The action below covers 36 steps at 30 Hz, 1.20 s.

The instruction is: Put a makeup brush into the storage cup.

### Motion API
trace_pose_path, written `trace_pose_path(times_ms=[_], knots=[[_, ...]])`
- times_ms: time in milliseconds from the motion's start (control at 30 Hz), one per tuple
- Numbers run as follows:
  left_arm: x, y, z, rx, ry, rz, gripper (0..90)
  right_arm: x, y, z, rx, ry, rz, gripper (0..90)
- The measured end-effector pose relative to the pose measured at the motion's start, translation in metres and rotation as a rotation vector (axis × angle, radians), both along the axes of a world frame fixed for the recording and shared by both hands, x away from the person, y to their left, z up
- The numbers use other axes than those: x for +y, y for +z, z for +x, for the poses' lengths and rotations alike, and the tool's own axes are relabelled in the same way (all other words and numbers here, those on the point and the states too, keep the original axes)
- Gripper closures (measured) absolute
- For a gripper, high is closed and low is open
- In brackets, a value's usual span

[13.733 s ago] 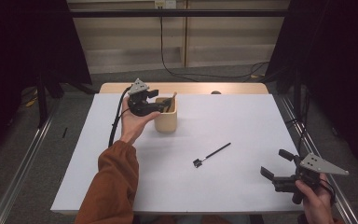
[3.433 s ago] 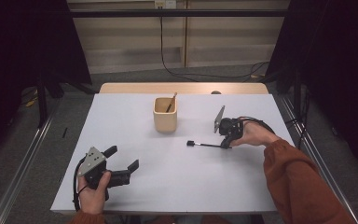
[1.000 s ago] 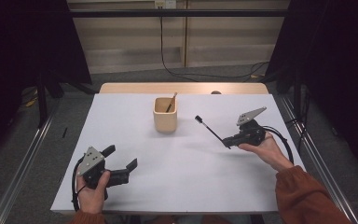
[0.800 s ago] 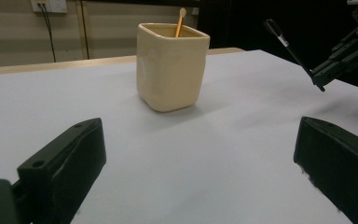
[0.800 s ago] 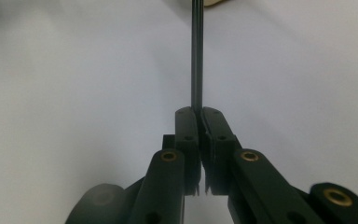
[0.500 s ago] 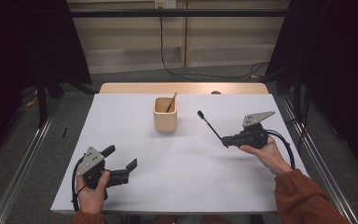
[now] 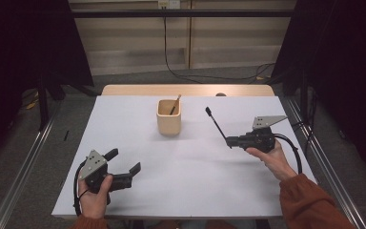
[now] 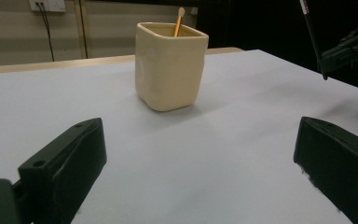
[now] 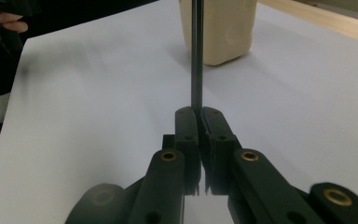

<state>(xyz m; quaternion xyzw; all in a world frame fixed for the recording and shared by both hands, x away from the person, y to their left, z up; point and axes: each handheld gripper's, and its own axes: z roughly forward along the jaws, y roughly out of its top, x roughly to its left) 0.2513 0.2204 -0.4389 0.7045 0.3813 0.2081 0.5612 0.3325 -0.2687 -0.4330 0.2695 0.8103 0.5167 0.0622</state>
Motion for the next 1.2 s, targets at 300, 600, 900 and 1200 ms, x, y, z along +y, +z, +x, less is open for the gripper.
trace_pose_path(times_ms=[300, 600, 900, 1200], knots=[[-0.001, 0.0, 0.0, -0.007, -0.014, 0.002, 2.3, -0.011, 0.012, -0.003, -0.04, -0.044, 0.098, 85.9], [-0.003, 0.001, -0.001, -0.009, -0.031, 0.002, 1.9, -0.013, 0.015, -0.006, -0.062, -0.048, 0.123, 85.9], [-0.006, 0.004, 0.002, -0.019, -0.058, -0.021, 1.9, -0.009, 0.017, -0.011, -0.074, -0.025, 0.125, 85.9], [-0.021, 0.01, 0.002, -0.044, -0.117, -0.023, 1.3, -0.003, 0.02, -0.013, -0.088, 0.01, 0.12, 85.9]])
